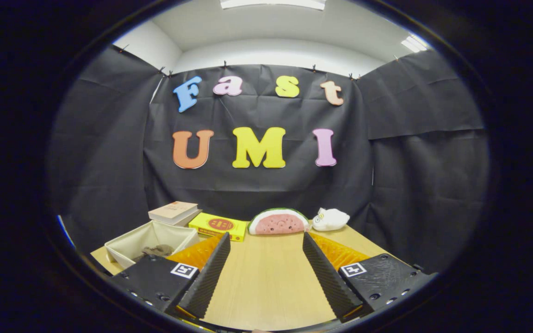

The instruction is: Open the storage box then place both shoes into the box .Put the left shoe in first, then the right shoe, with the right side of both shoes facing outward in a uniform manner.

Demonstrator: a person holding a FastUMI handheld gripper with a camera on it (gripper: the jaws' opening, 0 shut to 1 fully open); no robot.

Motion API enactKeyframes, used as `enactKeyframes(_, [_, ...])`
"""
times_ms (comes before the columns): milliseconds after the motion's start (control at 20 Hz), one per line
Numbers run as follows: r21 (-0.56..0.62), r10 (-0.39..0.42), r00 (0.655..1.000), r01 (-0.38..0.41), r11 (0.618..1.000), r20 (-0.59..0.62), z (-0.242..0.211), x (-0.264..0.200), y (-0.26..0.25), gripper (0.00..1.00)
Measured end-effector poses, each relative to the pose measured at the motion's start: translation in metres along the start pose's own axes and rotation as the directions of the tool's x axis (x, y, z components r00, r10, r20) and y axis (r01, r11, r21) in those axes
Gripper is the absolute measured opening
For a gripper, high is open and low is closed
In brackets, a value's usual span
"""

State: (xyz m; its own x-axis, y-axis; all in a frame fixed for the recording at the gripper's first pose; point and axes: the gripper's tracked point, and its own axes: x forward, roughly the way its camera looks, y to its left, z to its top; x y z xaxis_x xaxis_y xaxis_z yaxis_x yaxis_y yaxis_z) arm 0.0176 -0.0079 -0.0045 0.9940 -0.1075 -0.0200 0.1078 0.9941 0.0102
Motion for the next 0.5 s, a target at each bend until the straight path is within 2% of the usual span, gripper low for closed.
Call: enactKeyframes(500, [0.022, -0.003, 1.0, 0.002, 1.0, 0.022, 0.0035, -0.0023, -0.0032, 0.96])
